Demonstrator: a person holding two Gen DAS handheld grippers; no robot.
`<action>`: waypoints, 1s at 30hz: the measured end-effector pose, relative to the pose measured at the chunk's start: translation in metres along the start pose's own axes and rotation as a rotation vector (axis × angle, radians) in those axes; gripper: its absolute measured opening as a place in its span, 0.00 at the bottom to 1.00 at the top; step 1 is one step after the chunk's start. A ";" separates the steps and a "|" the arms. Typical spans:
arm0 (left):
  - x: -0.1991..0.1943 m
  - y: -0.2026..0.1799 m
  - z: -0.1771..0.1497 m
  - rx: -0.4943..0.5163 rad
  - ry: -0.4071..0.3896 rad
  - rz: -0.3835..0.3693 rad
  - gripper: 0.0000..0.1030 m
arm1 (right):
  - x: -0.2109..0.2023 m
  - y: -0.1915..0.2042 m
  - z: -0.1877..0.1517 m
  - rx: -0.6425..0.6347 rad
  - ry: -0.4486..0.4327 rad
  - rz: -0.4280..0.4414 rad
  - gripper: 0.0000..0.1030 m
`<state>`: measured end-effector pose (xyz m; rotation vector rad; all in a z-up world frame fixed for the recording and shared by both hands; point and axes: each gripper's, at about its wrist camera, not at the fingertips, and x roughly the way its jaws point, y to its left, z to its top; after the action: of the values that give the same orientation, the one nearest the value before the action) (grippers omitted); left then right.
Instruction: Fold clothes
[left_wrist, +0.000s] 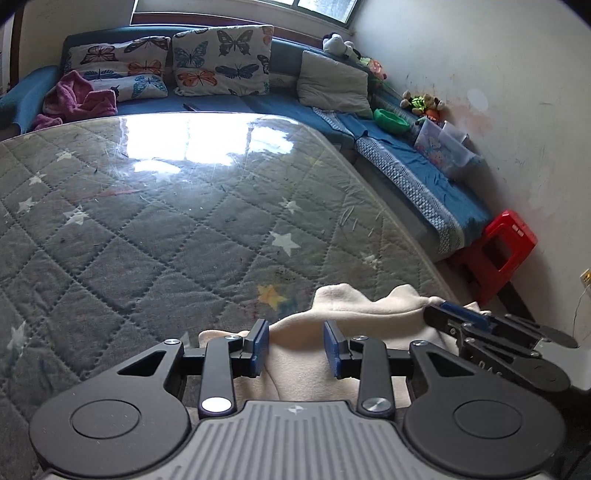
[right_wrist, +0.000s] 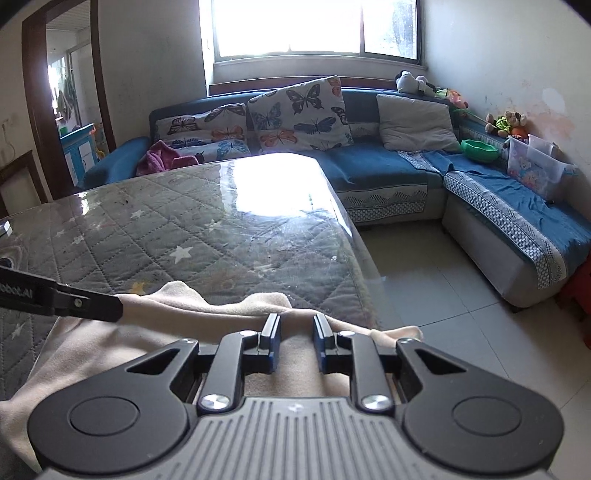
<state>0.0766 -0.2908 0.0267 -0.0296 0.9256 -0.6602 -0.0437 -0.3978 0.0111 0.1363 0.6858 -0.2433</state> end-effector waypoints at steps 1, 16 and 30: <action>0.000 -0.001 0.000 0.010 -0.002 0.005 0.34 | -0.002 0.001 0.001 -0.004 -0.002 -0.001 0.19; -0.017 -0.009 -0.010 0.062 -0.036 0.021 0.36 | -0.031 0.041 -0.015 -0.089 -0.019 0.093 0.34; -0.058 -0.006 -0.056 0.116 -0.051 0.049 0.40 | -0.087 0.074 -0.060 -0.195 -0.050 0.115 0.50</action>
<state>0.0071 -0.2501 0.0360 0.0795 0.8350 -0.6637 -0.1255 -0.2990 0.0244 -0.0163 0.6454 -0.0684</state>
